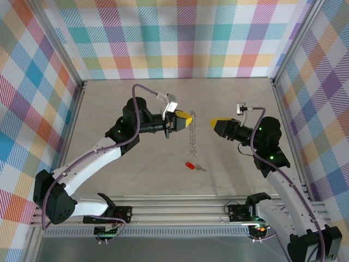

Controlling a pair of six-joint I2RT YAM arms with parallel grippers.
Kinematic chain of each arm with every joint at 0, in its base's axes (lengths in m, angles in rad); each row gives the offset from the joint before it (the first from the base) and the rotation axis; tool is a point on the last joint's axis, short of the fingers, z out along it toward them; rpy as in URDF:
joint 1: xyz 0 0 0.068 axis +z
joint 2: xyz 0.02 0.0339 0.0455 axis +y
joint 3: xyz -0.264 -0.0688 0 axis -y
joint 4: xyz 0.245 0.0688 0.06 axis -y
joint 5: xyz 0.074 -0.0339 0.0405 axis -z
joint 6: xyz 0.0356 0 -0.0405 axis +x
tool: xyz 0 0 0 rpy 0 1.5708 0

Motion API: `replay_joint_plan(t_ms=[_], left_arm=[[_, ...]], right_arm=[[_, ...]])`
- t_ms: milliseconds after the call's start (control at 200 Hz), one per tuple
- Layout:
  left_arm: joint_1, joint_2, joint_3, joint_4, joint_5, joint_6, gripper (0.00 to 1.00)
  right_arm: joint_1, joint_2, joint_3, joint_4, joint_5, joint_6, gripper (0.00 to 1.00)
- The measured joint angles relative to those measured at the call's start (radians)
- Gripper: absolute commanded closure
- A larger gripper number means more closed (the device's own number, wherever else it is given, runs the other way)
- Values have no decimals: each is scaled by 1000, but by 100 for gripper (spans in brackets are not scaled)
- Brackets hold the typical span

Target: Put the keys on the keyring

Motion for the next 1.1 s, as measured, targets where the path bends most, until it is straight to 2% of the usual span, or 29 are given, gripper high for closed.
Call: replay_joint_plan(t_ms=[350,530,1100], left_arm=[[-1,-37,4,4,-37,1,100],[-2,-95,-31,58,-65,1,100],[-13,-167,-51,155,-68,34,100]], right_arm=[[0,5,-34,3,2,1,51],[1,27,-53,16,6,4,52],[5,69,-99,-1,37,-44,53]])
